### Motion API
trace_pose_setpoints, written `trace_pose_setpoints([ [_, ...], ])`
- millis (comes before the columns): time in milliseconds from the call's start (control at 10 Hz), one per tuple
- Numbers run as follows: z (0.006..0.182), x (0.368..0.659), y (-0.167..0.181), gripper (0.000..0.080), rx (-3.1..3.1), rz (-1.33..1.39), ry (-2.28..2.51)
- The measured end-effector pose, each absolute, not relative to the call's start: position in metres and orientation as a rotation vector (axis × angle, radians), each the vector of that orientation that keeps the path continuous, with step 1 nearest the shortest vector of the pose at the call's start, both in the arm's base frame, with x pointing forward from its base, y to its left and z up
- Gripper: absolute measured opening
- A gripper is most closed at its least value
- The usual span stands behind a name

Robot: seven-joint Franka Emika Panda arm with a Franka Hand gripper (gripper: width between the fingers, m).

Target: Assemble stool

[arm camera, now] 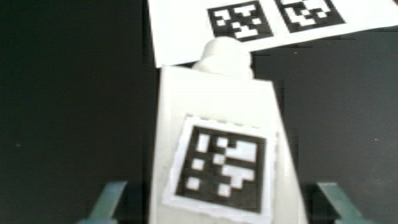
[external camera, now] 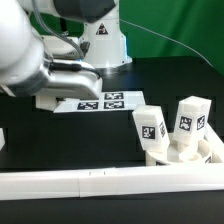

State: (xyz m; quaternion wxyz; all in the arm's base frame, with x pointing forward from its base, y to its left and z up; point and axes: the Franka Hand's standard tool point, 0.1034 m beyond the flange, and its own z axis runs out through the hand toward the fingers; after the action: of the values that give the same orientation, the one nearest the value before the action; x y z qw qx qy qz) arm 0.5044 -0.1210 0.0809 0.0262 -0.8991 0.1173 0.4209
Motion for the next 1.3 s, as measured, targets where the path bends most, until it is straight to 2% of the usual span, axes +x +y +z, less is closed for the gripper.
trace_pose_setpoints([
  [200, 0.077, 0.504, -0.122, 0.0324, -2.784, 1.296, 0.363],
  [300, 0.075, 0.516, -0.124, 0.0324, -2.850, 1.182, 0.355],
  [400, 0.081, 0.527, -0.112, 0.0324, -2.920, 1.037, 0.363],
  [600, 0.125, 0.559, -0.069, 0.0324, -3.050, 0.681, 0.406],
  [700, 0.140, 0.561, -0.050, 0.0324, -3.056, 0.586, 0.451],
  [1200, 0.138, 0.581, -0.049, 0.0324, -3.119, 0.081, 0.451],
  [1300, 0.150, 0.591, -0.032, 0.0324, -3.134, -0.067, 0.434],
])
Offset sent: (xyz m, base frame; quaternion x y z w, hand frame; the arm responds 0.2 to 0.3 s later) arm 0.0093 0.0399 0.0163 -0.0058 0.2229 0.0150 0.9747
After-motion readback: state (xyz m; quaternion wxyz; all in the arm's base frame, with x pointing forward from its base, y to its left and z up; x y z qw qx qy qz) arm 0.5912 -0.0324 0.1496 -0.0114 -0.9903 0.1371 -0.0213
